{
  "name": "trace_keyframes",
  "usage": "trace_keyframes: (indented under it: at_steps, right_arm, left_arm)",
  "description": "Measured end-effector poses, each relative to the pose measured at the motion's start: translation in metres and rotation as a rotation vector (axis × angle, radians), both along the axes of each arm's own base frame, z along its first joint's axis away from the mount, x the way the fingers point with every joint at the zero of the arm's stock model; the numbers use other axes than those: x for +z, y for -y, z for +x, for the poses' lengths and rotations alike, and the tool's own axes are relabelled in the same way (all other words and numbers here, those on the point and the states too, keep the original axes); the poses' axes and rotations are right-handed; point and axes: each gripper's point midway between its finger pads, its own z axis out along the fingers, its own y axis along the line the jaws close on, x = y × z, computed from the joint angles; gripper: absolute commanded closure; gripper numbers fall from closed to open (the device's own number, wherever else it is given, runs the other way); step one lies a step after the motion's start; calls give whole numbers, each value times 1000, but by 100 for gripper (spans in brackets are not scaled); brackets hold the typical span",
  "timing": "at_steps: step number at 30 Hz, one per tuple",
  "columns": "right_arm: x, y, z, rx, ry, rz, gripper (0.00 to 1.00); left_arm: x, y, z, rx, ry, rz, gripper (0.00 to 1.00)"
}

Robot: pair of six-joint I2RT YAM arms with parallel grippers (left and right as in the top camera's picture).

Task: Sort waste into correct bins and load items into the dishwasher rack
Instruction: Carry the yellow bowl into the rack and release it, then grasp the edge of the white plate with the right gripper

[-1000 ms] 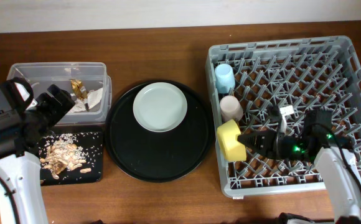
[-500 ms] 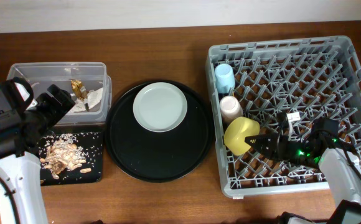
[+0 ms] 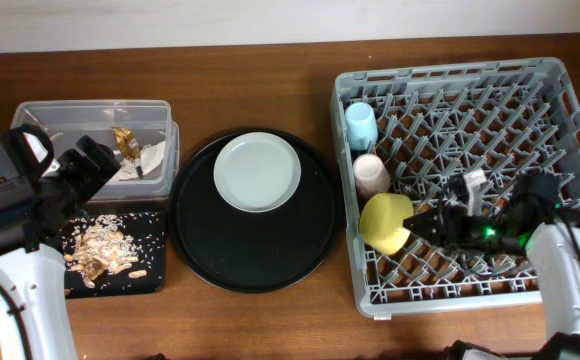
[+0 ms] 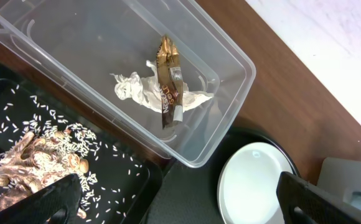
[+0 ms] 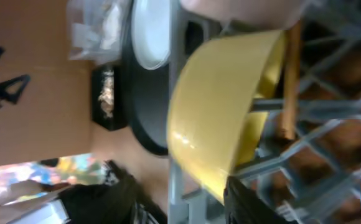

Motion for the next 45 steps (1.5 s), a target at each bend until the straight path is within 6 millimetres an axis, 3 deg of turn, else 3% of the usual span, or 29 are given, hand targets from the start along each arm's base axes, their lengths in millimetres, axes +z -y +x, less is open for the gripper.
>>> trace_keyframes:
  at_steps: [6,10,15,23,25,26,28,39,45]
  right_arm:
    - [37,33,27,-35,54,-223,57]
    - [59,35,41,-24,119,-298,59]
    - [70,-17,59,117,236,-372,59]
    - [76,-132,78,257,498,-604,51]
    - [69,-146,84,246,524,-667,51]
    - [55,-157,94,238,534,-737,51]
    - [44,-163,106,219,542,-765,51]
    - [-59,-184,159,193,469,-853,48]
    - [-80,-196,170,190,479,-821,48]
  left_arm:
    - [0,0,0,0,0,0,1]
    - [0,0,0,0,0,0,1]
    - [0,0,0,0,-1,0,1]
    - [0,0,0,0,0,0,1]
    - [0,0,0,0,0,0,1]
    - [0,0,0,0,0,0,0]
    - [0,0,0,0,0,0,1]
    - [0,0,0,0,0,0,0]
    - [0,0,0,0,0,0,1]
